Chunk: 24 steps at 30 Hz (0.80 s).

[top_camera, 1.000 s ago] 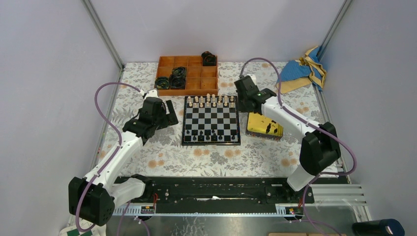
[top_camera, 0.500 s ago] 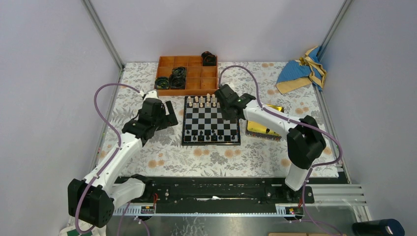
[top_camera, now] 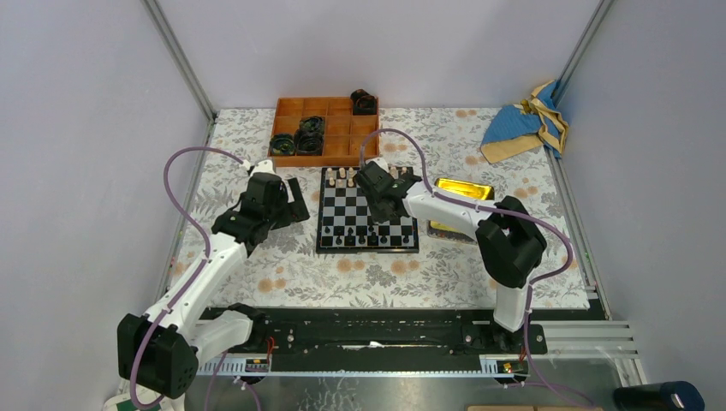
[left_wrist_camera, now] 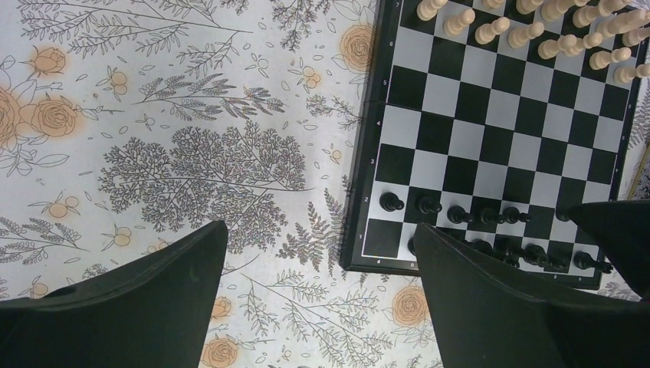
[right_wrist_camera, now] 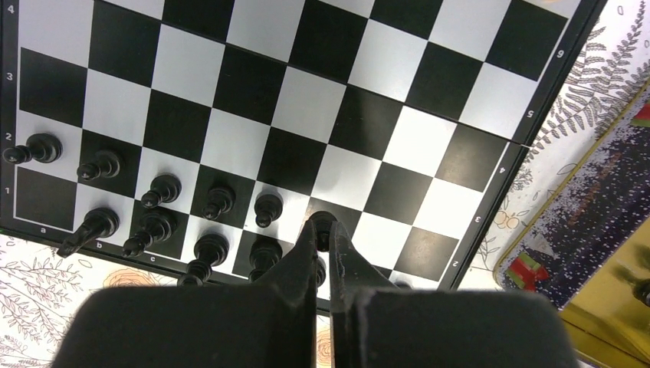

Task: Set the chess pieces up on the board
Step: Place the chess piece on the chessboard.

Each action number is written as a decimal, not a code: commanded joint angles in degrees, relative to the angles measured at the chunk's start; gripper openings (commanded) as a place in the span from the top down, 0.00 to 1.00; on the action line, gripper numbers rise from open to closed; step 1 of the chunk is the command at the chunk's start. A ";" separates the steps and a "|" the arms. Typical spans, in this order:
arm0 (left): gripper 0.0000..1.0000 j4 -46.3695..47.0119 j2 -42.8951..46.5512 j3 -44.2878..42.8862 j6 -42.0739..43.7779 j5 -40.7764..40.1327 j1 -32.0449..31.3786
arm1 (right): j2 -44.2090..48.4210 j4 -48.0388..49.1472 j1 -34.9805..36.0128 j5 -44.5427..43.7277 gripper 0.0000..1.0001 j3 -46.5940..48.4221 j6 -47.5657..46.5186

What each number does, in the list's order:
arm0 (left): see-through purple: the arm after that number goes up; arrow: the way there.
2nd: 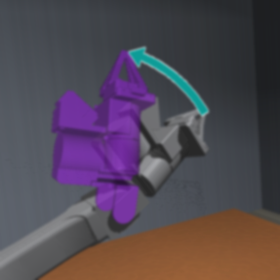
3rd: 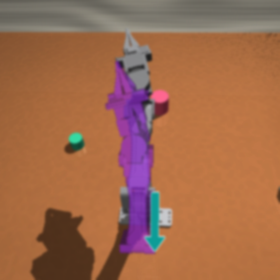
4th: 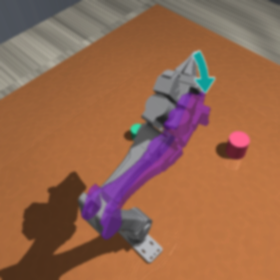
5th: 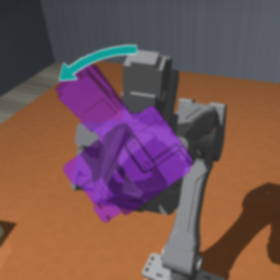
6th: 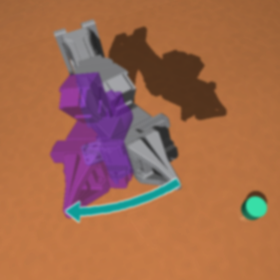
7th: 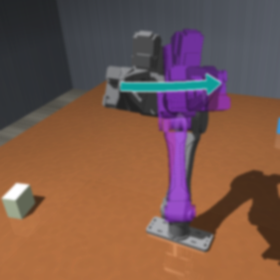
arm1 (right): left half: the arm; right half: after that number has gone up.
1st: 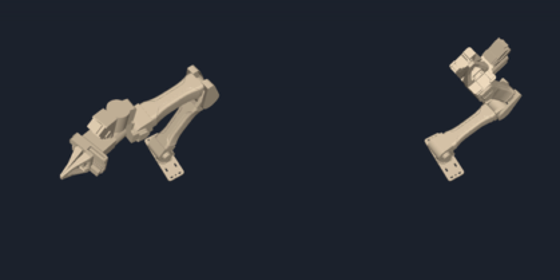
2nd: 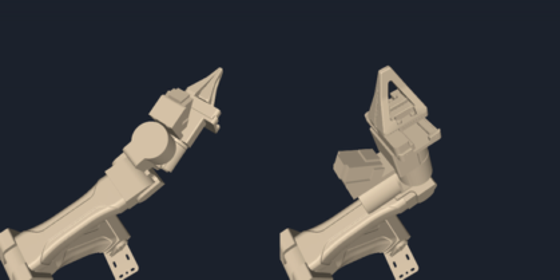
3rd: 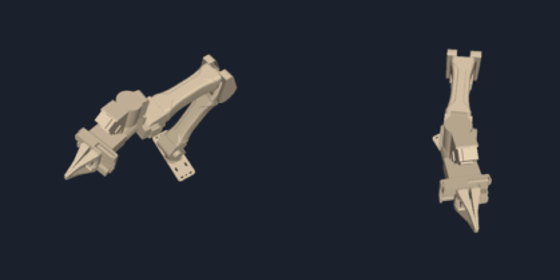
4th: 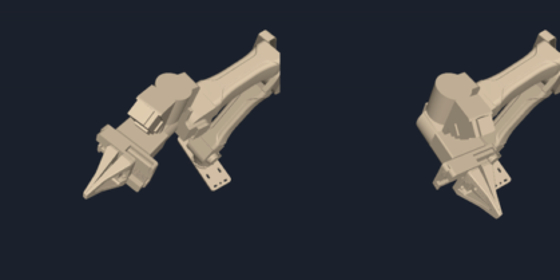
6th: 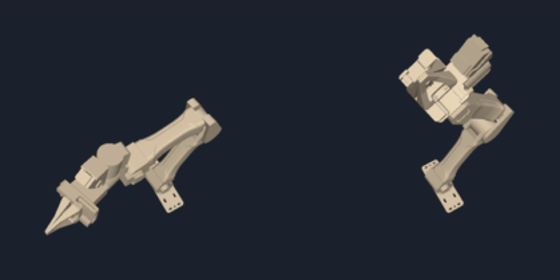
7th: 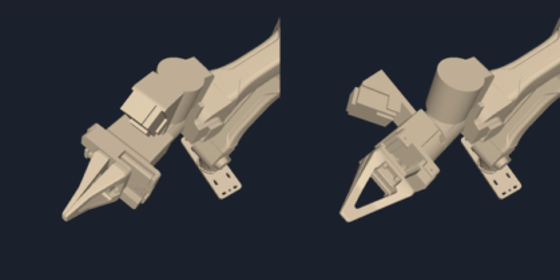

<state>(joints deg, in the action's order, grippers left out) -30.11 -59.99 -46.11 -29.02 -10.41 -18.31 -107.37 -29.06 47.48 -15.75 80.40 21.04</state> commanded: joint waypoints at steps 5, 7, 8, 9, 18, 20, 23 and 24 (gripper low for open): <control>0.01 0.23 1.16 1.45 0.57 -0.17 0.38 | -1.19 1.19 1.23 0.53 1.00 1.52 0.91; 0.01 0.30 0.95 1.46 0.66 -0.29 0.38 | -1.44 1.11 1.25 0.56 1.00 1.36 0.96; 0.01 0.36 0.81 1.44 0.63 -0.28 0.38 | -1.53 0.97 1.28 0.46 1.00 1.27 0.94; 0.01 0.32 0.68 1.46 0.63 -0.29 0.38 | -1.57 0.87 1.29 0.39 1.00 1.14 1.00; 0.01 0.58 0.02 1.37 0.66 -0.22 0.38 | -1.92 0.78 1.23 -0.20 1.00 -0.15 1.55; 0.01 0.60 -0.12 1.29 0.62 -0.12 0.38 | -1.98 0.72 1.30 -0.35 1.00 -0.22 1.57; 0.01 0.58 -0.12 1.33 0.55 -0.04 0.38 | -2.13 0.44 1.31 -0.75 1.00 -0.32 1.85; 0.01 0.58 -0.13 1.37 0.60 -0.04 0.38 | -2.19 0.28 1.25 -0.85 1.00 -0.40 1.96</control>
<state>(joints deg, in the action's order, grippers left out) -30.61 -60.01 -45.10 -28.97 -10.44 -18.31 -108.90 -28.82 48.23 -15.51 80.27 22.11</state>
